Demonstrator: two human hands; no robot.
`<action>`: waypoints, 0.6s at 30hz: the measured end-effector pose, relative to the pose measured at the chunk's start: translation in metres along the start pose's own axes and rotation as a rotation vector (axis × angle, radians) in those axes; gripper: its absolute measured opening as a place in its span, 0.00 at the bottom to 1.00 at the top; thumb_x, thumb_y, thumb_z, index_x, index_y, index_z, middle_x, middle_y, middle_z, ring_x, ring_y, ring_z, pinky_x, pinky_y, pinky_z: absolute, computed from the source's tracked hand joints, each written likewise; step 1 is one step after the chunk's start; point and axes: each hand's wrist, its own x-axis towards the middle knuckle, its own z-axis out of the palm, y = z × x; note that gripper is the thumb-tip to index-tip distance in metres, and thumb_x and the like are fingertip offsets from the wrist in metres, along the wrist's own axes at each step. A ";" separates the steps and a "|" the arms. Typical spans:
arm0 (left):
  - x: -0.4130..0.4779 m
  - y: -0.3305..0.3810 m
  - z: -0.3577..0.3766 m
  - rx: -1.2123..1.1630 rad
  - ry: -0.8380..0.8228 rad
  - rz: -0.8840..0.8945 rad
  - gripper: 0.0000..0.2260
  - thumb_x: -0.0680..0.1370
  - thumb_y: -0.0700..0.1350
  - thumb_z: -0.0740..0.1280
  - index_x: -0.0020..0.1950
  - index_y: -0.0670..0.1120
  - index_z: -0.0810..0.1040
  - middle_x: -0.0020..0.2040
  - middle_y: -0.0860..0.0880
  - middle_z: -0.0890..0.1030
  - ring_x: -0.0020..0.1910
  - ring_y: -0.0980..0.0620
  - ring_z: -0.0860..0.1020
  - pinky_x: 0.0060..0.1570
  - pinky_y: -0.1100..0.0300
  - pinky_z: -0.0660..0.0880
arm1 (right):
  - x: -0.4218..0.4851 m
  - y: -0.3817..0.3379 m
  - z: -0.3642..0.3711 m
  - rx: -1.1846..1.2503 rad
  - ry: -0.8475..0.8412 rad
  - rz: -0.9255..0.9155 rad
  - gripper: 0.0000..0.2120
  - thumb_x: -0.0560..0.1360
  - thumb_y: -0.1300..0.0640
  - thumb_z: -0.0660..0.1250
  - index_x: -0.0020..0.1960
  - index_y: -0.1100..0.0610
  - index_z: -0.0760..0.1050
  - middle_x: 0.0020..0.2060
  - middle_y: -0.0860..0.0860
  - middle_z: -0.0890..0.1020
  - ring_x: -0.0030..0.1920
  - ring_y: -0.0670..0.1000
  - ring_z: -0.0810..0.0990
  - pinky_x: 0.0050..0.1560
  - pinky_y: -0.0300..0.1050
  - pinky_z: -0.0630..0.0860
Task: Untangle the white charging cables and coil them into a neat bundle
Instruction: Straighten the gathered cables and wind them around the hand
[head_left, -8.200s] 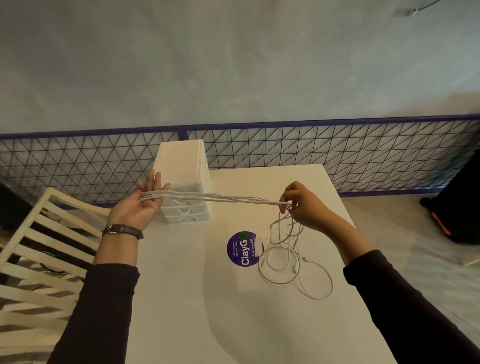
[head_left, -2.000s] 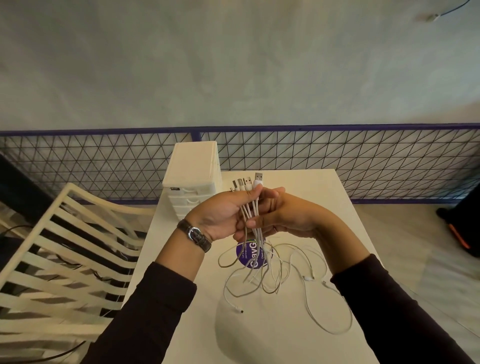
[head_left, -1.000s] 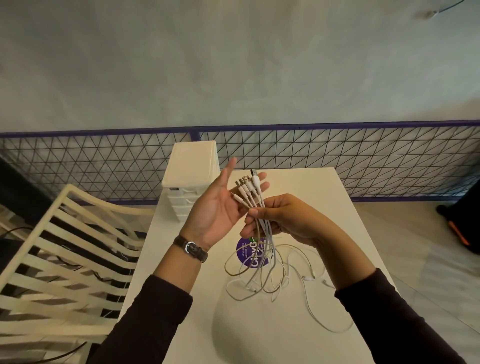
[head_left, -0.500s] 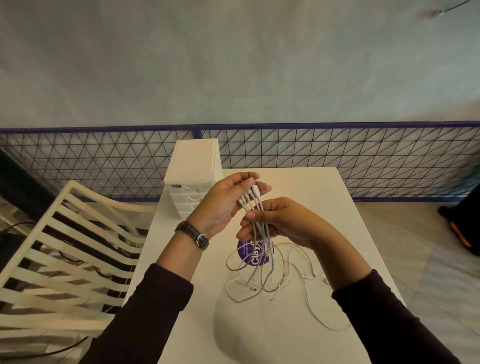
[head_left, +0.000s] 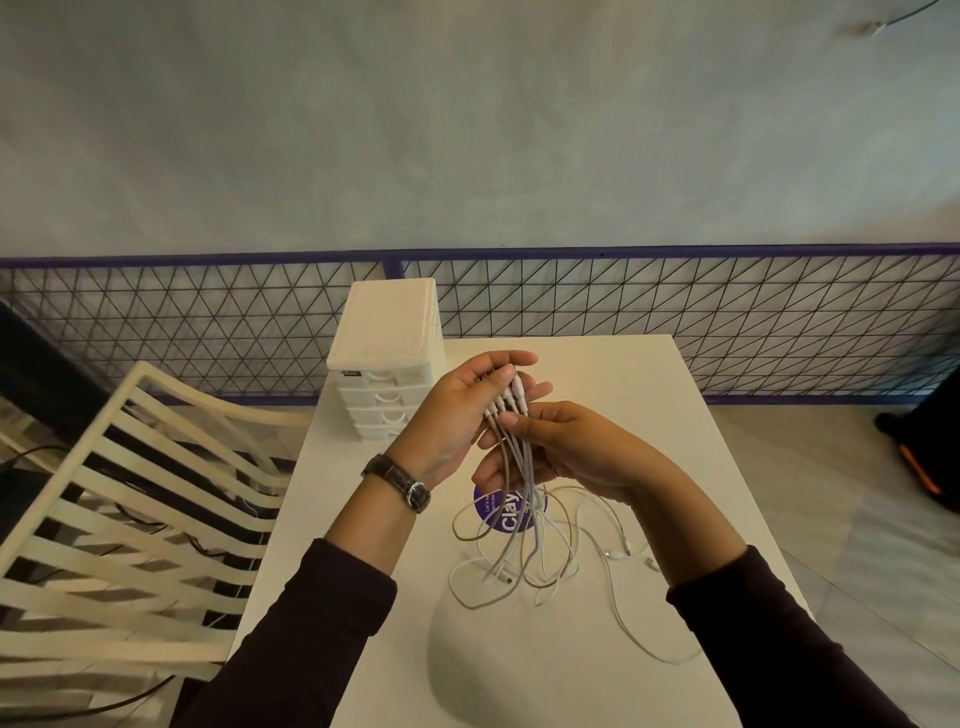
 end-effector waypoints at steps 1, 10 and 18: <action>0.000 -0.001 0.000 0.012 0.000 0.003 0.11 0.82 0.38 0.55 0.55 0.45 0.76 0.43 0.48 0.79 0.54 0.48 0.81 0.41 0.67 0.77 | 0.000 0.000 0.000 0.004 0.000 0.000 0.15 0.81 0.55 0.54 0.53 0.63 0.75 0.44 0.60 0.84 0.44 0.55 0.84 0.50 0.49 0.79; 0.004 -0.004 -0.002 0.056 -0.002 -0.005 0.11 0.81 0.38 0.55 0.52 0.46 0.76 0.41 0.51 0.83 0.57 0.47 0.80 0.57 0.56 0.75 | 0.001 0.002 -0.003 -0.019 -0.002 0.003 0.13 0.79 0.60 0.59 0.56 0.68 0.74 0.43 0.61 0.84 0.42 0.54 0.84 0.47 0.45 0.80; 0.001 -0.005 -0.006 -0.091 -0.032 -0.058 0.15 0.79 0.42 0.58 0.65 0.48 0.71 0.53 0.44 0.82 0.60 0.45 0.77 0.60 0.52 0.73 | 0.002 0.002 -0.006 -0.002 0.031 -0.017 0.08 0.78 0.63 0.60 0.49 0.66 0.77 0.38 0.58 0.84 0.39 0.52 0.84 0.43 0.42 0.81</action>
